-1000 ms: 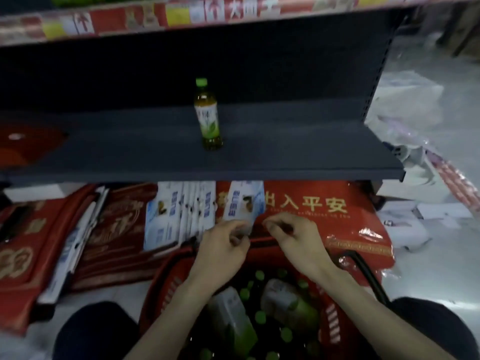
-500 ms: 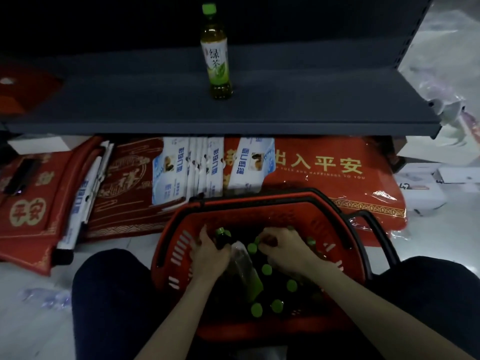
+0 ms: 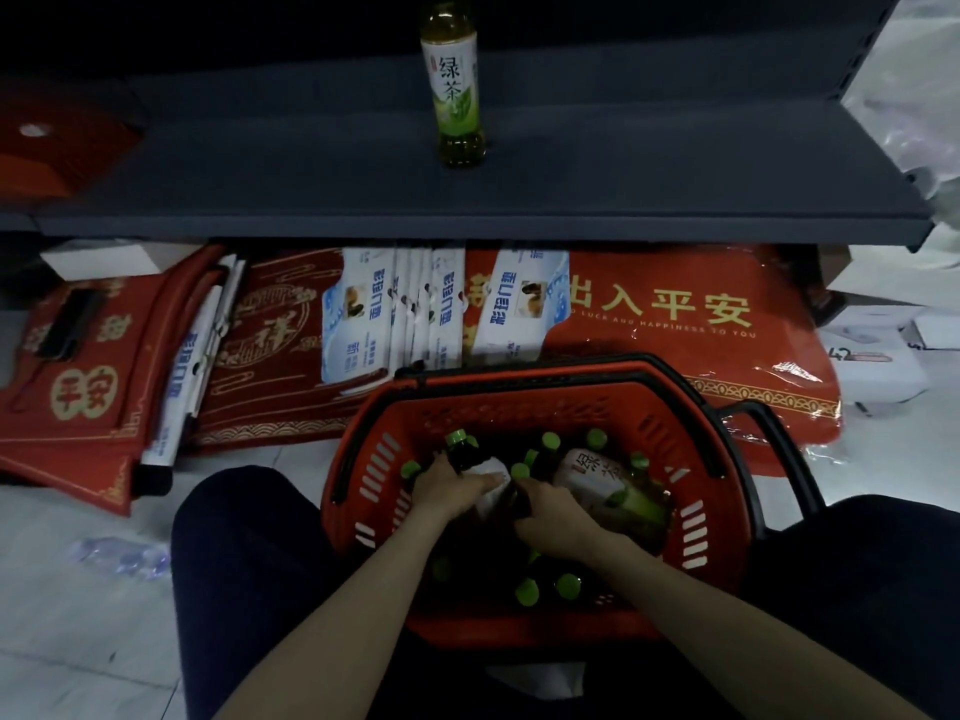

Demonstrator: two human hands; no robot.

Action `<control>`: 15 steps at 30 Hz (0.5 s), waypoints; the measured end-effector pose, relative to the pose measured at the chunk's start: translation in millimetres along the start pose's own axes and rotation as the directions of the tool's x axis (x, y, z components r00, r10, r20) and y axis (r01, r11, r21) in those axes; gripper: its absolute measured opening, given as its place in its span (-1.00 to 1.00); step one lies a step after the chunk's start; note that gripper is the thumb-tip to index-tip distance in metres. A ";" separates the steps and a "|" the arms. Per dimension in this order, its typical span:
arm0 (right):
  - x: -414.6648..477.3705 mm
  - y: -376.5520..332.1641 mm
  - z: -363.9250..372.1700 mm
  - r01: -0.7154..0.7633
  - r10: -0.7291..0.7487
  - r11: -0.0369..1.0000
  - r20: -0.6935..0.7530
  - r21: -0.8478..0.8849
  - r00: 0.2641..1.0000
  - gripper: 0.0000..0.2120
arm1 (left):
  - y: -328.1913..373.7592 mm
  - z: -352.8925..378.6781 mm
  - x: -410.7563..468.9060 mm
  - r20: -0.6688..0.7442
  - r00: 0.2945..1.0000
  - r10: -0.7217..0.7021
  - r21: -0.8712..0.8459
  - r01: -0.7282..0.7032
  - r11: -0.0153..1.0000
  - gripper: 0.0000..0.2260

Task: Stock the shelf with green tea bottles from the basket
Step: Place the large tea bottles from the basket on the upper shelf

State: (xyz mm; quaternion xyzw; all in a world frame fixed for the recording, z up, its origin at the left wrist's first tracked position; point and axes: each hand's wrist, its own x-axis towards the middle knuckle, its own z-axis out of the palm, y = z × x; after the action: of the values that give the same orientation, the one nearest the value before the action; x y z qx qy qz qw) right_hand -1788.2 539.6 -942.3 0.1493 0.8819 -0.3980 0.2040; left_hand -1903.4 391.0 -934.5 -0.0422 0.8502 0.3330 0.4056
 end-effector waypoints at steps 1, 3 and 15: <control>-1.3 -0.5 0.9 0.005 -0.005 1.000 -0.004 -0.008 1.000 -0.72 | 0.4 -0.9 0.6 -0.004 1.000 -0.012 -0.011 0.012 1.000 0.14; -3.3 -1.2 4.0 0.004 -0.004 1.000 -0.002 -0.008 1.000 -0.68 | 2.0 -2.4 -1.0 -0.006 0.999 -0.053 -0.006 0.053 0.999 0.19; -7.2 -6.4 -5.0 0.067 -0.042 0.976 -0.120 0.207 0.992 -0.63 | 34.2 -30.7 -28.7 -0.054 0.994 0.096 0.464 -0.060 0.884 -0.19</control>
State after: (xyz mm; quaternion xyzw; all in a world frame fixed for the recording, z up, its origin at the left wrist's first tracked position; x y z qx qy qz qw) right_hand -1785.9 538.6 -931.8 0.1686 0.8488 -0.4854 0.1248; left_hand -1916.3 393.4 -882.0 0.0772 0.9207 0.1354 0.3577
